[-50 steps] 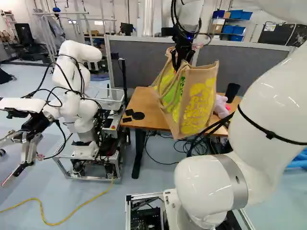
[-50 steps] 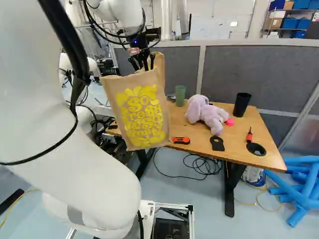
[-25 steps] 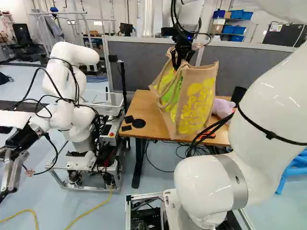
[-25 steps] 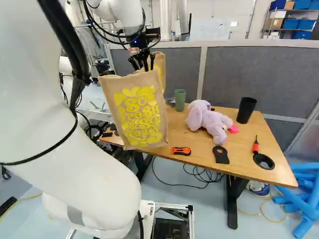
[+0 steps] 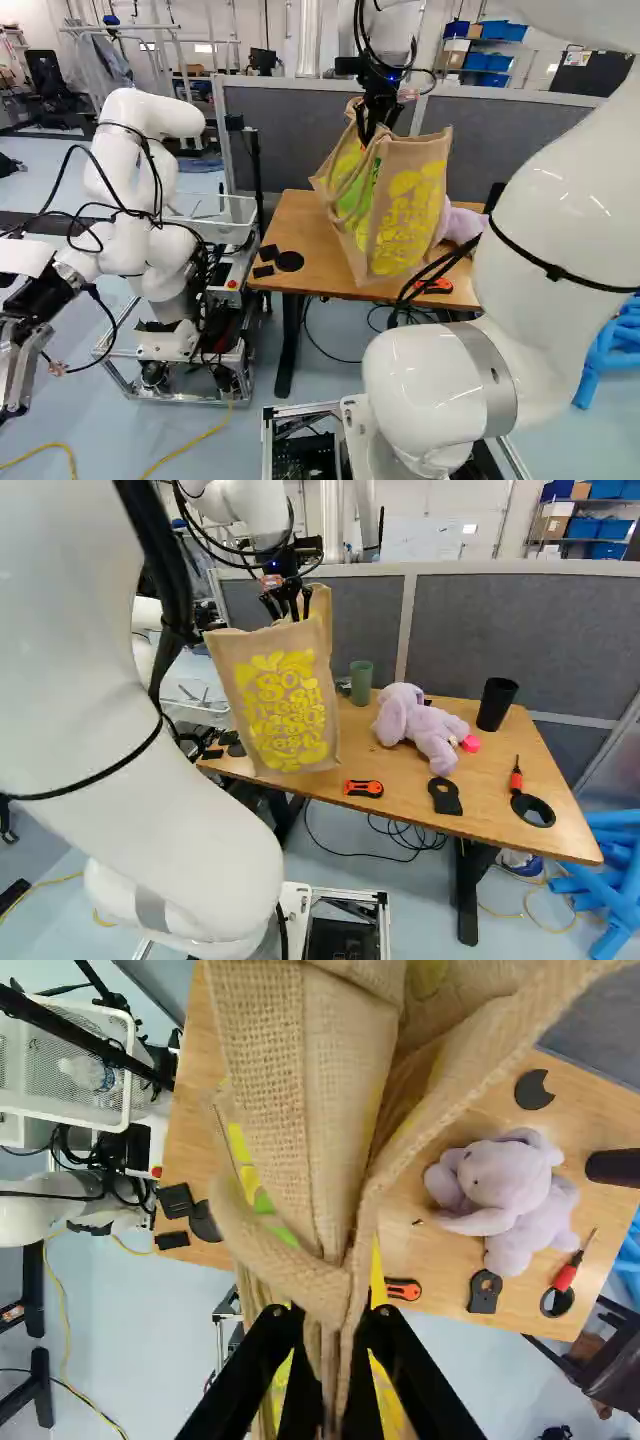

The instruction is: Pick up the bag on the ground and place it on the table

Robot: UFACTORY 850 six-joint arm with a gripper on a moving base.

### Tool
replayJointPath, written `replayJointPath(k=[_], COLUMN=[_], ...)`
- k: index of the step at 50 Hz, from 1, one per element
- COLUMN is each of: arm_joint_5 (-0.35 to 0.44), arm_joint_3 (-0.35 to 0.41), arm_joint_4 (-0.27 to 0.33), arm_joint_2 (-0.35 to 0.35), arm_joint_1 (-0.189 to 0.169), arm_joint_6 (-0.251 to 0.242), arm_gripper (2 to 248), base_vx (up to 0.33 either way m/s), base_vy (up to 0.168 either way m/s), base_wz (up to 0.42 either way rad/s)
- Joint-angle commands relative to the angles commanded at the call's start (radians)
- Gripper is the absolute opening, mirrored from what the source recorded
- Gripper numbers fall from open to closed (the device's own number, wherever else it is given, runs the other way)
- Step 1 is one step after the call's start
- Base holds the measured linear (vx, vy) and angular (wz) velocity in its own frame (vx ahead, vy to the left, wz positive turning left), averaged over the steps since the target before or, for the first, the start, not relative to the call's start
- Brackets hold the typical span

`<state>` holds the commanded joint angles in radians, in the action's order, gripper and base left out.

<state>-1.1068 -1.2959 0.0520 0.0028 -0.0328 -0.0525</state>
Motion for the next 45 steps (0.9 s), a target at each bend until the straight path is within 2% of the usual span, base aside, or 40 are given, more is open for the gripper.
replayJointPath(k=[19,45], arm_joint_5=[0.000,0.012], arm_joint_3=[-0.050,-0.095], arm_joint_4=[0.000,0.008], arm_joint_2=[-0.050,-0.160], arm_joint_1=[0.001,0.003], arm_joint_6=[0.000,0.000], arm_gripper=[22,22], base_vx=[0.000,0.000], base_vy=[0.000,0.000], base_wz=[0.000,0.000])
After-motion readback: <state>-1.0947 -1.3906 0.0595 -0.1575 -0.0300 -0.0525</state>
